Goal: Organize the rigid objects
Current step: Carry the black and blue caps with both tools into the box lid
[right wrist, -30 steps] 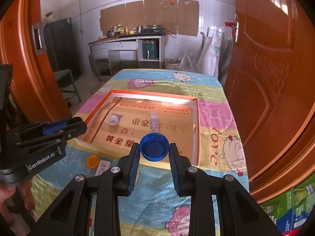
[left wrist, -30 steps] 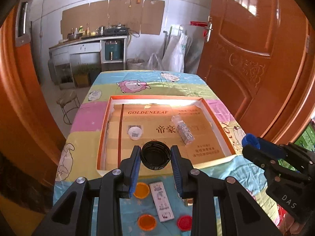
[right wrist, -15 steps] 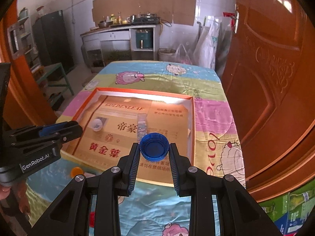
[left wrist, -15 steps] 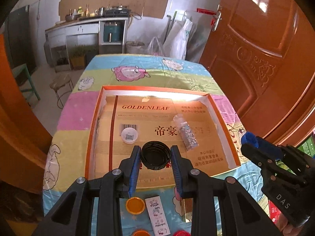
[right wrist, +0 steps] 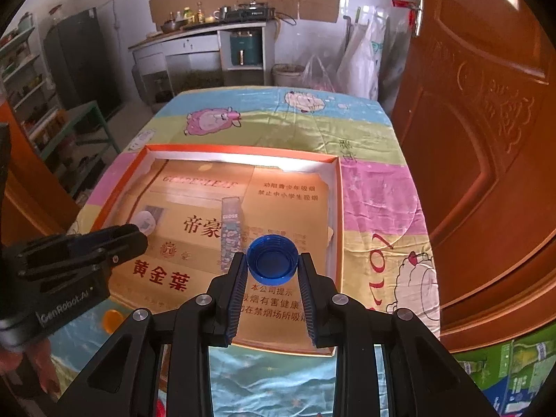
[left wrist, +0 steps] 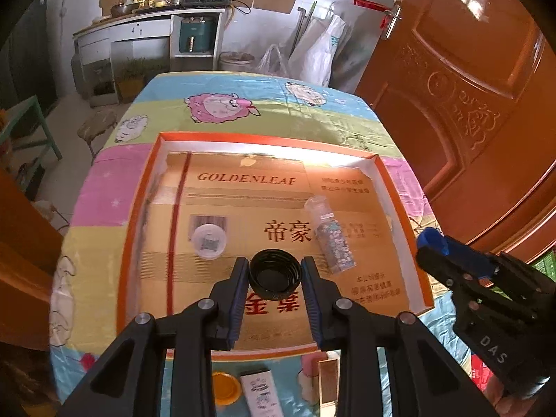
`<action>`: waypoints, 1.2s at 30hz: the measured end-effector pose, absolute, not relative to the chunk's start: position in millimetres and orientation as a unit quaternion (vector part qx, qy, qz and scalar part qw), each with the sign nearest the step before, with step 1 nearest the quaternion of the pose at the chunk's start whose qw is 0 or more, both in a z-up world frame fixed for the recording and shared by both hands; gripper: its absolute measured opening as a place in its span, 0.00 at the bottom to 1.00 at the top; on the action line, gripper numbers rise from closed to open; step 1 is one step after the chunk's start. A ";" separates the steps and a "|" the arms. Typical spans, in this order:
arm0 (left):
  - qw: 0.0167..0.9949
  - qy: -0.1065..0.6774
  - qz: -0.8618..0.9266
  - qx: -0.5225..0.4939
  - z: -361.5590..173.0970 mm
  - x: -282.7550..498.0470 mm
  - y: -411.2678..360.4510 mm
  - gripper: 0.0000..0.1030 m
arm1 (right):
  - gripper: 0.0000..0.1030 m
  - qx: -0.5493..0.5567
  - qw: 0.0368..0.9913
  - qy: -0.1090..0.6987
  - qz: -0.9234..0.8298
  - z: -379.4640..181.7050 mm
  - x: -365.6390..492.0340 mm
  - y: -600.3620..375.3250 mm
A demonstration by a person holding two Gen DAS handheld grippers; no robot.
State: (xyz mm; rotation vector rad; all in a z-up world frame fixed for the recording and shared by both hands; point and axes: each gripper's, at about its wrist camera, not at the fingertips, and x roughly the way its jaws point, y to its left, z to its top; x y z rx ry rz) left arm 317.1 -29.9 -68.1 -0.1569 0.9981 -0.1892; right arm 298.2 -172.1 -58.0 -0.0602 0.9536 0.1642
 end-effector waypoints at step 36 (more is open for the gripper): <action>0.864 0.488 -0.093 -0.078 -122.2 331.2 -41.7 0.30 | 0.30 -0.025 0.854 0.515 0.065 -126.8 324.3 -176.7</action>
